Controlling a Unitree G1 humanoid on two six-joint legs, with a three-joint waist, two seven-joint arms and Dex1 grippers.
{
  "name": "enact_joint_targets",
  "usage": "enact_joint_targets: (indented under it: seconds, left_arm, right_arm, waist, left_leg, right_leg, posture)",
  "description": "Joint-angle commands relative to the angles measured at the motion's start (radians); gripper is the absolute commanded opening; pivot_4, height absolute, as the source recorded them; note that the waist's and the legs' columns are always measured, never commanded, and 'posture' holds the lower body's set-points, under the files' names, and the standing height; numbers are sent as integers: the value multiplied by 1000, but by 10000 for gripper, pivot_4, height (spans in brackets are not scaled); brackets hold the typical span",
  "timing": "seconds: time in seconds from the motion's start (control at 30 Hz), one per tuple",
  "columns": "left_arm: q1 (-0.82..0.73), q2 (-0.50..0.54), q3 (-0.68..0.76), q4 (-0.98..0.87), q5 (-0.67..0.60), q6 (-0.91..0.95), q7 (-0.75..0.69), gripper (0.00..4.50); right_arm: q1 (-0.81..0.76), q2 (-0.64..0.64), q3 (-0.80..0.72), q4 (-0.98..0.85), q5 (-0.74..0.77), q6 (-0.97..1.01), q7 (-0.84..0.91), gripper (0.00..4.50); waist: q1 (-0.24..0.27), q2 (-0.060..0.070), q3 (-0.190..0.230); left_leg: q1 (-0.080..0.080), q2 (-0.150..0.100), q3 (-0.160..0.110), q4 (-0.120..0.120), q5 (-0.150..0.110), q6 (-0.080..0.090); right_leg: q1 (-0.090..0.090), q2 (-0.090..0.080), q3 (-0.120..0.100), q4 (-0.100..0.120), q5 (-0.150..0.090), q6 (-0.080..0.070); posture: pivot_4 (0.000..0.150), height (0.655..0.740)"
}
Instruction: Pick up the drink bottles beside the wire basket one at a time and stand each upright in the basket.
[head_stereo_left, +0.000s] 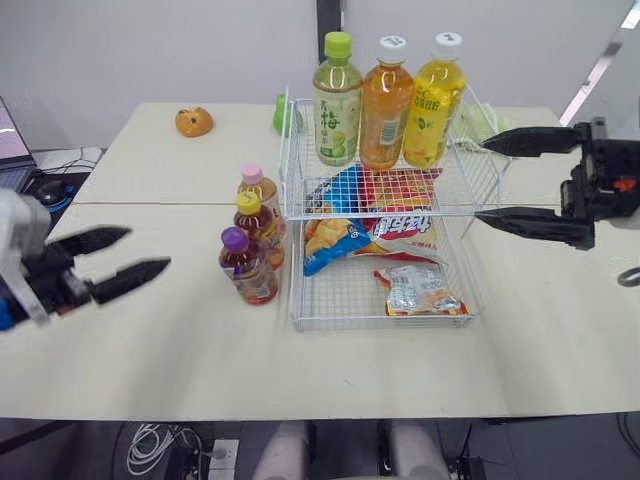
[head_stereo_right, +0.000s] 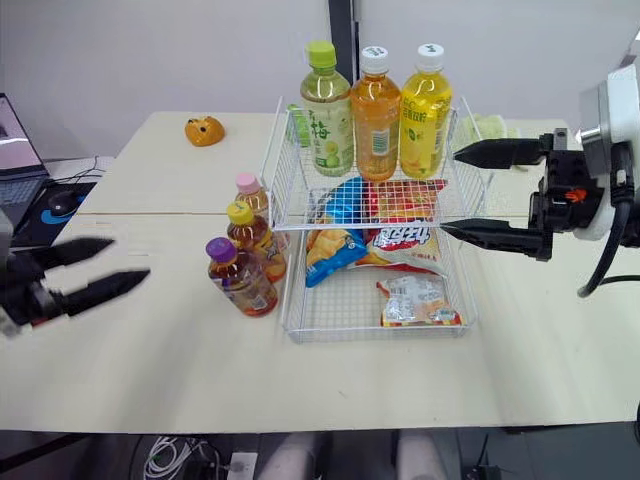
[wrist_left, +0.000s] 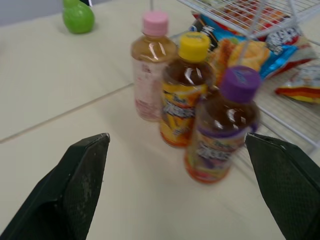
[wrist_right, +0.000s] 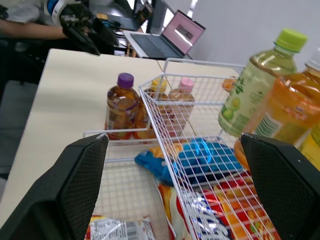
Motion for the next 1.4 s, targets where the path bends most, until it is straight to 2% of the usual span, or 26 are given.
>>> enact_joint_targets:
  seconds: [0.03,0.1,0.3,0.4,0.57,0.8,1.2,1.3,1.4]
  left_arm:
    - [19,-62,57,-150,-112,61,119,44872]
    - [6,-138,45,-228,-175,93,238,44872]
    - [-69,-322,-100,-378,-224,85,587,44872]
    - [-128,-406,-228,-427,-196,75,761,44872]
    - [-202,-436,-405,-397,-79,62,951,44872]
    - [-244,-474,-591,-339,46,31,1077,44872]
    - [-229,-463,-662,-312,137,-14,1077,44872]
    - [-213,-478,-674,-315,141,-11,1079,39148]
    - [-206,-485,-684,-310,145,-11,1074,30135]
  right_arm:
    - [-38,13,8,14,5,-5,29,45000]
    - [-45,28,18,18,0,-8,33,45000]
    - [-51,40,24,13,-6,-7,46,45000]
    - [-53,34,21,8,-5,-4,51,45000]
    - [-47,31,15,4,-5,-5,59,45000]
    - [-43,31,14,3,-10,-12,67,45000]
    - [-61,49,24,12,-20,-21,57,45000]
    - [-62,50,23,10,-20,-21,54,45000]
    - [-62,54,22,6,-21,-20,50,45000]
  waist:
    - [12,0,0]
    - [22,-1,0]
    - [28,-1,-1]
    - [29,-1,-1]
    - [29,-1,-1]
    - [28,-1,-1]
    - [29,-1,-1]
    - [29,-1,-1]
    - [29,-1,-1]
  left_leg:
    - [1,0,0,0,0,0]
    - [2,0,1,0,0,0]
    - [3,-1,3,1,0,0]
    - [4,-1,6,0,0,0]
    - [6,0,11,0,0,0]
    - [6,0,14,0,-1,1]
    - [6,1,14,0,-1,1]
    - [6,1,14,-1,-1,1]
    - [6,1,14,-1,-1,1]
  right_leg:
    - [1,0,0,0,0,0]
    - [2,0,1,-1,0,0]
    - [2,1,3,0,1,1]
    - [2,2,5,0,1,1]
    - [2,3,8,1,1,1]
    - [2,4,11,1,1,2]
    - [2,4,11,0,1,2]
    - [2,4,11,-1,1,2]
    - [2,4,11,-1,1,2]
  posture:
    - [1500,7400]
    - [1500,7400]
    - [1500,7400]
    - [1500,7400]
    - [1500,7400]
    - [1500,7400]
    - [1500,7400]
    - [1500,7400]
    - [1500,7400]
